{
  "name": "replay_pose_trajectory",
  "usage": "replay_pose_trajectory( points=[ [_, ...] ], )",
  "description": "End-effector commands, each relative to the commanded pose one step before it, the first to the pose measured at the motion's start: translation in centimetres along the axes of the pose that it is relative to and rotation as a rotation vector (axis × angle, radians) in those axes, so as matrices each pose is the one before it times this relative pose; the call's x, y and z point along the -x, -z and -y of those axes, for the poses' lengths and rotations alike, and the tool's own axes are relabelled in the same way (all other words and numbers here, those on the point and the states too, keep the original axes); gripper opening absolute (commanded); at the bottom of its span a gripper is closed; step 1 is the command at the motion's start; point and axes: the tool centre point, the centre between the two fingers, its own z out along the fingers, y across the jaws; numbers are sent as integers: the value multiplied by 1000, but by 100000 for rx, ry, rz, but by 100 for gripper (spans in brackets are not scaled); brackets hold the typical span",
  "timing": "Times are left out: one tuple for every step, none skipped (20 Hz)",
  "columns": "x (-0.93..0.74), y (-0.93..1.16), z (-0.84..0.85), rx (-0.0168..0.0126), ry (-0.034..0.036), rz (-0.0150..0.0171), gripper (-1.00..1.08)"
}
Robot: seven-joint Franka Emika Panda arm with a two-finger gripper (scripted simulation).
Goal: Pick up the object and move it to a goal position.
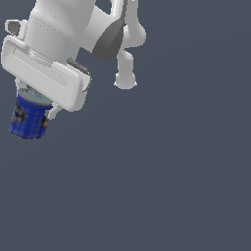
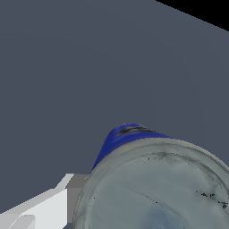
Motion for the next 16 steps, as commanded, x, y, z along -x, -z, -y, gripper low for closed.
replay_pose_trajectory(
  points=[
    [-1250,1560,-989,2399,-3638,-3396,-100],
    [-404,520,-352,996,-1296,-1117,-100],
    [-402,519,-350,995,-1288,-1112,-100],
    [-398,515,-346,988,-1273,-1100,-100],
    [-379,491,-329,943,-1210,-1047,-100],
    [-359,465,-311,895,-1141,-990,-100],
    [-339,441,-293,847,-1075,-934,-100],
    [-319,416,-275,799,-1009,-878,-100],
    [-300,392,-257,752,-945,-823,-100],
    [-280,367,-239,704,-880,-768,-100],
    [-260,343,-222,657,-816,-714,-100],
    [-241,319,-204,609,-752,-658,-100],
    [-221,295,-187,561,-688,-603,-100],
    [-200,269,-168,511,-622,-546,-100],
    [-180,244,-151,462,-558,-490,-100],
    [-159,217,-132,410,-491,-432,-100]
  ],
)
